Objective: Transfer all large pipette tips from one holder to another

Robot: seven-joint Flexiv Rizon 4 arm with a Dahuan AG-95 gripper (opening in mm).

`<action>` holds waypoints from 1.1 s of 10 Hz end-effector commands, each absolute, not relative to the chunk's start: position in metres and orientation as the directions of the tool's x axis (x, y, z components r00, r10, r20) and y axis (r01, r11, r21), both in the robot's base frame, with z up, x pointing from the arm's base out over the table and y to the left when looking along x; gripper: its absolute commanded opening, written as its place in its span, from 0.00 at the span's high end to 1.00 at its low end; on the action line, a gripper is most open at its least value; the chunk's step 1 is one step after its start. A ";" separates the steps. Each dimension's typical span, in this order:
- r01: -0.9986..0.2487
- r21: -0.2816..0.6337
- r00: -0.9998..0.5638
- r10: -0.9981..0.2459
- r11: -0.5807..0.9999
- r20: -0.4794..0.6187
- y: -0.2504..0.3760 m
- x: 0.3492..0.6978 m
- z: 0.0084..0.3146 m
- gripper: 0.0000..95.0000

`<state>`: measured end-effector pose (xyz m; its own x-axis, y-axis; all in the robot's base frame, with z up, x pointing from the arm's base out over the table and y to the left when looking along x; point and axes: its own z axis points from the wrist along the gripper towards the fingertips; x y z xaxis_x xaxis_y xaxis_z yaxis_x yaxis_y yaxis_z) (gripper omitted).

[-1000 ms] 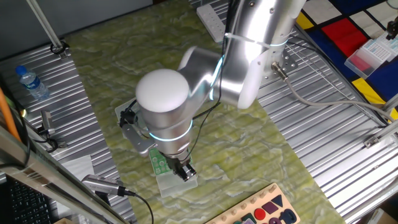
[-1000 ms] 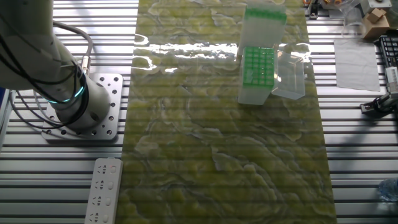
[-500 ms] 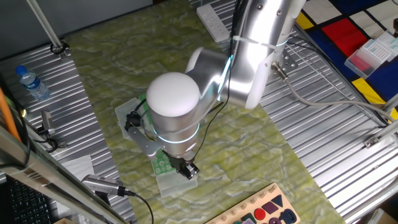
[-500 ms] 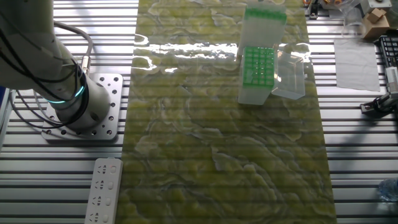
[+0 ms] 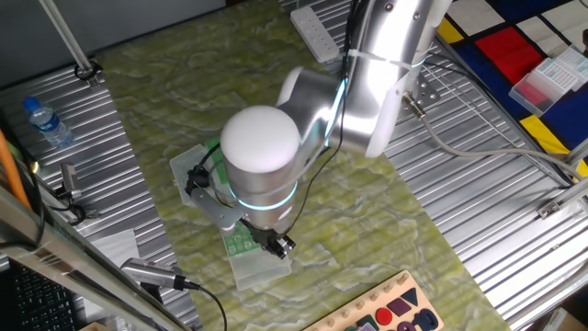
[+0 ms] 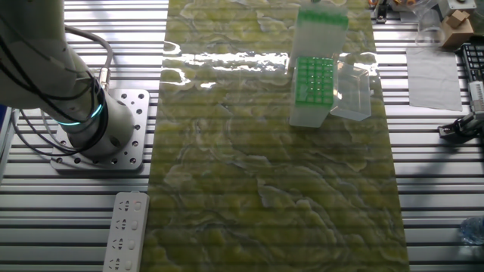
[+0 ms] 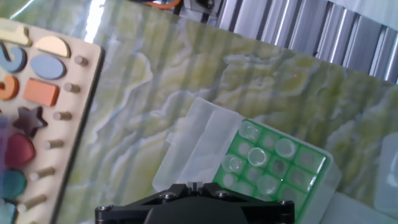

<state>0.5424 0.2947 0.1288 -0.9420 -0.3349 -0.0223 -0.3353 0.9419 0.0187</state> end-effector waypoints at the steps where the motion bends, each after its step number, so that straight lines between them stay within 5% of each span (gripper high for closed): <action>1: -0.341 0.016 -0.940 -0.341 0.940 -0.019 0.292 0.542 0.130 1.00; 11: -0.487 0.004 -0.874 -0.487 0.874 0.007 0.248 0.532 0.152 1.00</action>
